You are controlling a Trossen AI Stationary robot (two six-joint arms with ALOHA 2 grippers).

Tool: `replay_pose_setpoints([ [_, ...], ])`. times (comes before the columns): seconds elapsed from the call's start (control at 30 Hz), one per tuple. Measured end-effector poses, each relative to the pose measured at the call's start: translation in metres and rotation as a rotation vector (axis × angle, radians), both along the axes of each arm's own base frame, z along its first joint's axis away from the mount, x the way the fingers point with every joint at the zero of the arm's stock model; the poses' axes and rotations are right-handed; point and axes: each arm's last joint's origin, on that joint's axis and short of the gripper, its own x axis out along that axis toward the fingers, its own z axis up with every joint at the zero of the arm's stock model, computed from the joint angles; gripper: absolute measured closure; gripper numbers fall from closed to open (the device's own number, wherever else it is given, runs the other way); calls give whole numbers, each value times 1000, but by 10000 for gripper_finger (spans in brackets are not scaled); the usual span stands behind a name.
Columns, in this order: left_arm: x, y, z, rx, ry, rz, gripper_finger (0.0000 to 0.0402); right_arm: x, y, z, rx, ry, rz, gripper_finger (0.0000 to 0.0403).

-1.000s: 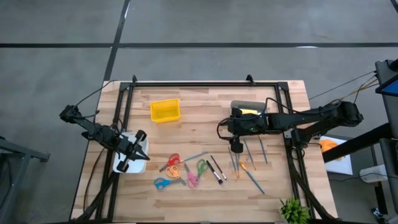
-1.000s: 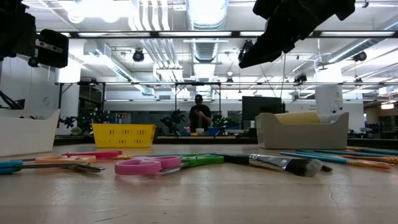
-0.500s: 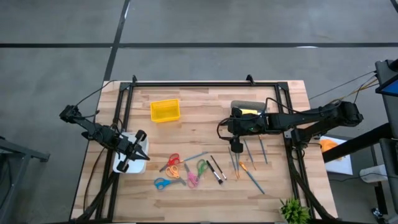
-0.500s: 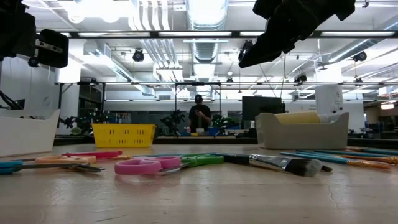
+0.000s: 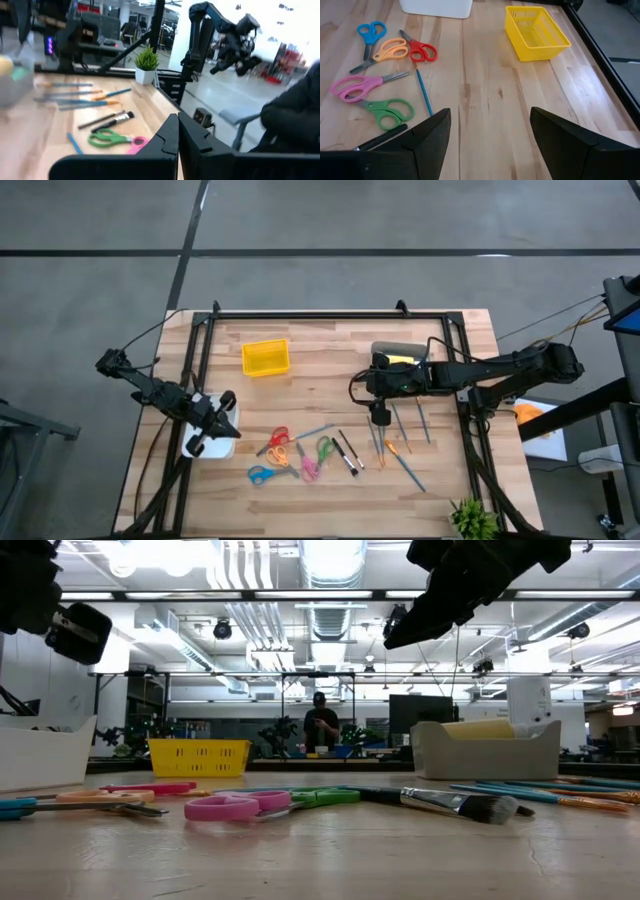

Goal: Pick & Place Paint Supplies
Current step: Put the blue paintbrush into the white bin

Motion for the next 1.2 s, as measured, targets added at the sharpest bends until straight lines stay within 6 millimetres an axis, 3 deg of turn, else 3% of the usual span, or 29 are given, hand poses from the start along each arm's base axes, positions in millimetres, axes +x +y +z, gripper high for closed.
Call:
replay_pose_setpoints([
  [0.17,-1,1,6,-8,51,14,401,0,0,0,0,0,0,133],
  [0.5,5,-1,50,29,239,79,401,0,0,0,0,0,0,133],
  [0.7,31,-15,67,115,384,107,401,0,0,0,1,0,1,133],
  [0.93,73,-31,70,131,571,205,401,0,0,0,2,0,2,133],
  [1.2,116,-29,63,192,682,304,401,0,0,0,2,-1,2,133],
])
